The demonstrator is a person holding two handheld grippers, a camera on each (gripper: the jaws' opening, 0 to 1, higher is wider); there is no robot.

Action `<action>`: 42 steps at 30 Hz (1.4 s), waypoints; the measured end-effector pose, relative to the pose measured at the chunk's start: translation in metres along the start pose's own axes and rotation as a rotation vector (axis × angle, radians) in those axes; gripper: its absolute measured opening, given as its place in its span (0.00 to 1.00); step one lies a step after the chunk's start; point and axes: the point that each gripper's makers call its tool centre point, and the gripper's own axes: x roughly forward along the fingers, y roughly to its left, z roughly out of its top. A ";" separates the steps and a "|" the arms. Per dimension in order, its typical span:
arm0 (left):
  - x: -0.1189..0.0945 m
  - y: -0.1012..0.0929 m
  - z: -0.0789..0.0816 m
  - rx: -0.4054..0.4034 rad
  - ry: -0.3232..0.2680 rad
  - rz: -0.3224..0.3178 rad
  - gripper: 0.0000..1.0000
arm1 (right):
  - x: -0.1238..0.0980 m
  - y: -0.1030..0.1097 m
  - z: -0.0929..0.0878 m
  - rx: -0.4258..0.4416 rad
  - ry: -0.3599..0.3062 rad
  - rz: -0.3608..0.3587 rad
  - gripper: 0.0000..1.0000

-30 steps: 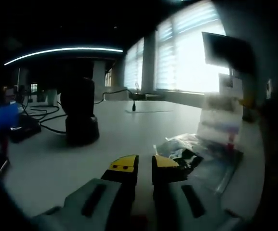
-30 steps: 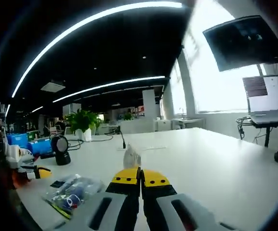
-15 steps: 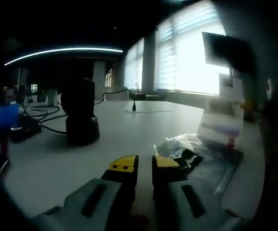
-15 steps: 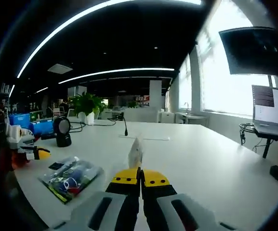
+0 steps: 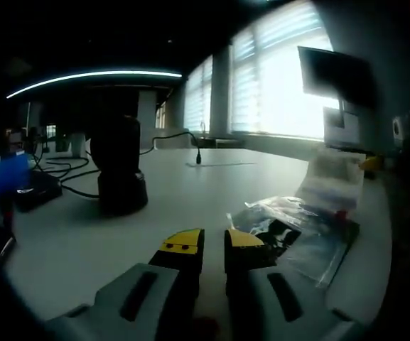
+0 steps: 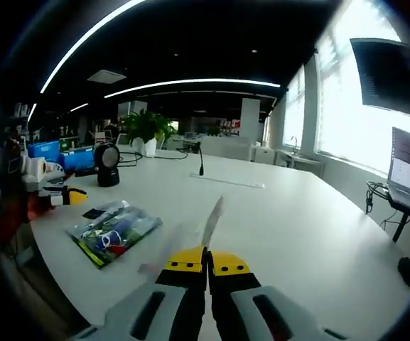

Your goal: Clip sheet goods on table flip sheet goods clip sheet goods scan sheet goods put sheet goods back to table

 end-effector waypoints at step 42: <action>-0.001 0.003 0.000 0.003 -0.004 0.005 0.04 | -0.011 0.025 -0.020 -0.239 0.135 0.069 0.00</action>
